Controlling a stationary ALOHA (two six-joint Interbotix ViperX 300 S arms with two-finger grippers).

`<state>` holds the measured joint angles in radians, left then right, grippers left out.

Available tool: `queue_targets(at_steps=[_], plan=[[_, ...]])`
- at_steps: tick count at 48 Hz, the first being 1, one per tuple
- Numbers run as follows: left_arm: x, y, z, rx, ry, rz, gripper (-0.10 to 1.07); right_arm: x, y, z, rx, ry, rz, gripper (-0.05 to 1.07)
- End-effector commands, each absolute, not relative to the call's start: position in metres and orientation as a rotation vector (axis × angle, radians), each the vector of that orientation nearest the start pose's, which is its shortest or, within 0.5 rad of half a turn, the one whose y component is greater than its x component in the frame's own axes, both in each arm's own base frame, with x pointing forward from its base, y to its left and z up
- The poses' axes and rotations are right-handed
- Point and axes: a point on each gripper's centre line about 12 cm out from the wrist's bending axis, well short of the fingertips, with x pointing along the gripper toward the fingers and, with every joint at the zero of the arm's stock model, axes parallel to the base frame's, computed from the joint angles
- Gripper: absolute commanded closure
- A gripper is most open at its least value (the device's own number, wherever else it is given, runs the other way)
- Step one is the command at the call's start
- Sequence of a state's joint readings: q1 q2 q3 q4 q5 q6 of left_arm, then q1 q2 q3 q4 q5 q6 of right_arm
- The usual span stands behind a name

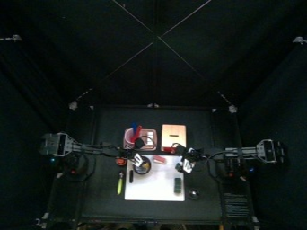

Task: Put egg sushi into bowl

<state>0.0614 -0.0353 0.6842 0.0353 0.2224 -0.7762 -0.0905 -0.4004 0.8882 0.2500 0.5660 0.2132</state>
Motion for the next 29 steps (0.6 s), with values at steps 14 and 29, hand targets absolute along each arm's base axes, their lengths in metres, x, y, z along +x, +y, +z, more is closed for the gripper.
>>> queue_targets(at_steps=[14, 29], plan=[[0.37, 0.015, 0.167, -0.708, 0.771, 0.346, 0.01, 0.264, -0.008, 0.189, 0.503, 1.01, -0.177, 0.0], [0.374, 0.012, 0.16, -0.701, 0.803, 0.349, 0.03, 0.264, -0.008, 0.189, 0.501, 1.009, -0.177, 0.0]])
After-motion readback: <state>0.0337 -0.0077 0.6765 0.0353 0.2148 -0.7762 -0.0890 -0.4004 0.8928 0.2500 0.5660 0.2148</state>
